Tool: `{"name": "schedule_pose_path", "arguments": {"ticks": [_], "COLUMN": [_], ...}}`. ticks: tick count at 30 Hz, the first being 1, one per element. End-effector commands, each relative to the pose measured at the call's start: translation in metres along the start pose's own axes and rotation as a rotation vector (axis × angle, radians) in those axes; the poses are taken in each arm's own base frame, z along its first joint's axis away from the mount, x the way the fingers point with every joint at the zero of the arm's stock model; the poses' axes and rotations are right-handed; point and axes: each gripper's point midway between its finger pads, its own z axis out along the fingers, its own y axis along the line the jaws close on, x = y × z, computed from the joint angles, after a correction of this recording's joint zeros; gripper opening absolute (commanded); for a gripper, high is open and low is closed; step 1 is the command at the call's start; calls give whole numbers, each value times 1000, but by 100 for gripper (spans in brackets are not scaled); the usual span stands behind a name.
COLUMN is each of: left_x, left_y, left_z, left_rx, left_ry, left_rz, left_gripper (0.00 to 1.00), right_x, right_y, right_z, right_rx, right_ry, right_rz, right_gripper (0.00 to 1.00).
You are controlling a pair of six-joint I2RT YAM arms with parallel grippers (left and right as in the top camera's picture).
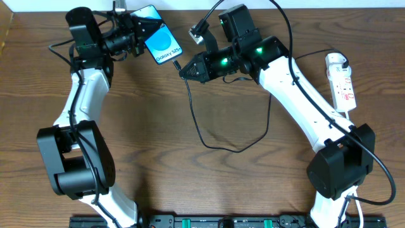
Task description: Plug charger to phone and switch on socket
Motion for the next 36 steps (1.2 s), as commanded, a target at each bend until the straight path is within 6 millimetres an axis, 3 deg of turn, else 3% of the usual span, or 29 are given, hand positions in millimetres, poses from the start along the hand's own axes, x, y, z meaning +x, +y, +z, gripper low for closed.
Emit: {"name": "schedule_pose_path", "arguments": {"ticks": [1, 23, 36], "left_x": [4, 9, 26], "left_y": [-8, -10, -13], "left_z": [3, 4, 21], "left_rx": [15, 25, 33], "left_ry": [23, 53, 107], "left_rz": [15, 49, 53], "left_gripper": [7, 7, 7], "right_x": [3, -3, -16], "right_y": [3, 5, 4], "right_z": [4, 4, 3], "right_rx": [-17, -24, -6], "right_ry": [14, -8, -57], "right_rz": [8, 14, 6], "right_gripper": [1, 1, 1]}}
